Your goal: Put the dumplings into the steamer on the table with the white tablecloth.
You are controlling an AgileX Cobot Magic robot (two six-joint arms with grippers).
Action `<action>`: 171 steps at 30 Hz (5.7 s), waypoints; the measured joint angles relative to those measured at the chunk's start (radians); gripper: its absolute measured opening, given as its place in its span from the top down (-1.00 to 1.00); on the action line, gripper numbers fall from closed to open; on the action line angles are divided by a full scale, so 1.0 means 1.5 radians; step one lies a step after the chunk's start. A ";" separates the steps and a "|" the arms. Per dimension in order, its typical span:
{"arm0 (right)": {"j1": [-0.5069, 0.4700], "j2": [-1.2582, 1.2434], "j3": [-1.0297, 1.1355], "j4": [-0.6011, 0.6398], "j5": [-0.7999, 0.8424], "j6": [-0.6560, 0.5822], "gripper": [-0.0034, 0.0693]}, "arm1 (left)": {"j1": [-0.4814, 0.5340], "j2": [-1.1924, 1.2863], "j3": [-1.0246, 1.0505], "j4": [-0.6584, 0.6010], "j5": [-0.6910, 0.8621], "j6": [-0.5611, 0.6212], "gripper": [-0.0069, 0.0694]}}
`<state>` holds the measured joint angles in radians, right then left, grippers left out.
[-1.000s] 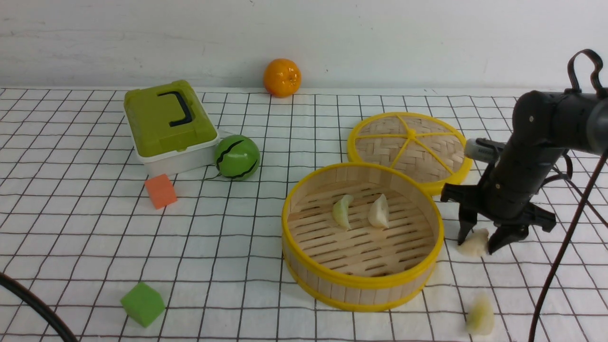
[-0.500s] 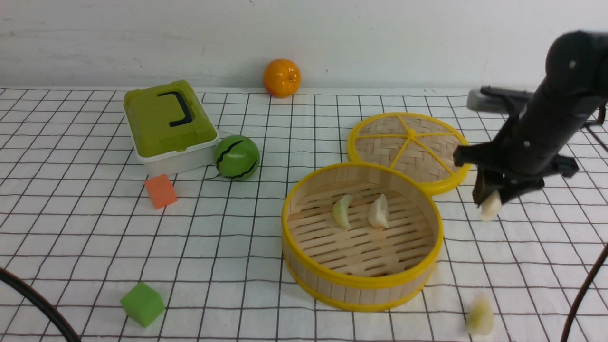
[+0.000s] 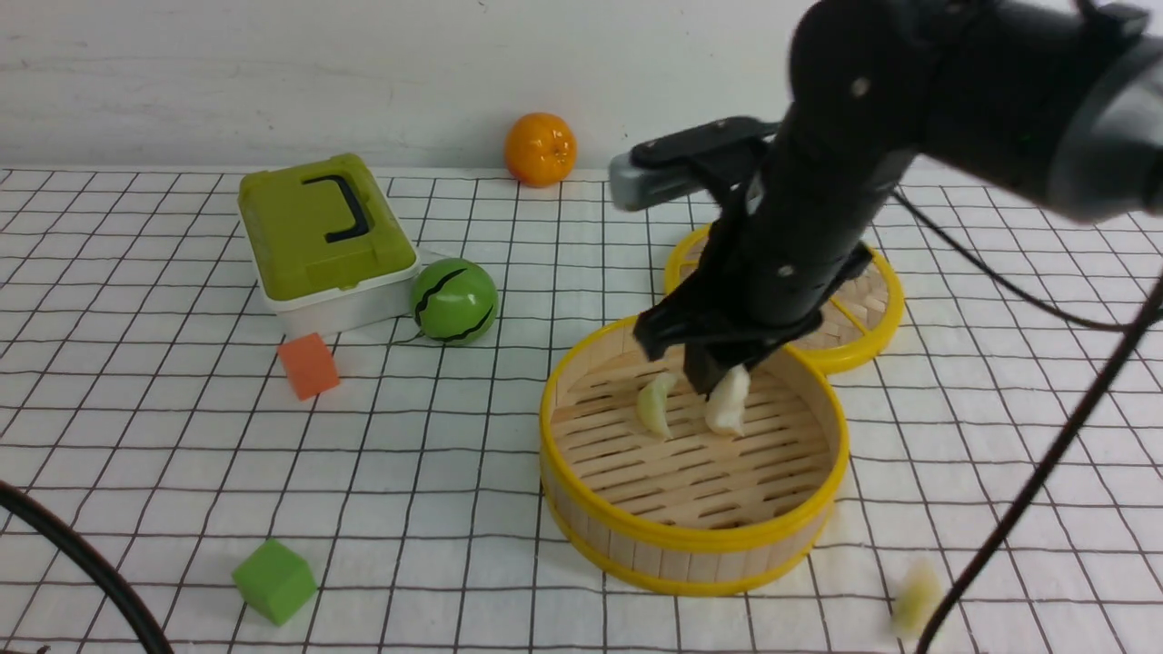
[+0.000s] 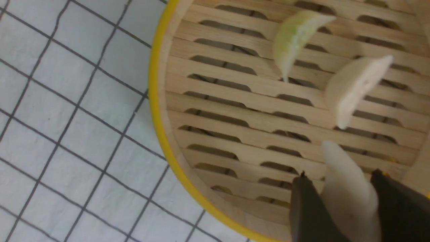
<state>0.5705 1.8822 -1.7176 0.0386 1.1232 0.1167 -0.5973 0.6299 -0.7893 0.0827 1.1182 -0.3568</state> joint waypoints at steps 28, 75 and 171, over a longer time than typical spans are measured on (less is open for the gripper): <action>0.044 0.095 -0.009 -0.058 0.052 0.063 -0.20 | 0.000 0.000 0.000 -0.025 0.004 0.000 0.67; -0.140 -0.106 0.531 -0.042 -0.318 0.181 0.27 | 0.000 0.000 0.000 -0.028 0.018 0.000 0.58; -0.081 -0.747 0.557 0.057 -0.232 -0.134 0.77 | 0.000 0.000 0.001 -0.027 -0.003 0.000 0.35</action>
<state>0.4489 0.7618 -0.8818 0.1238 0.7756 -0.0840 -0.5973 0.6299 -0.7881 0.0420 1.1131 -0.3568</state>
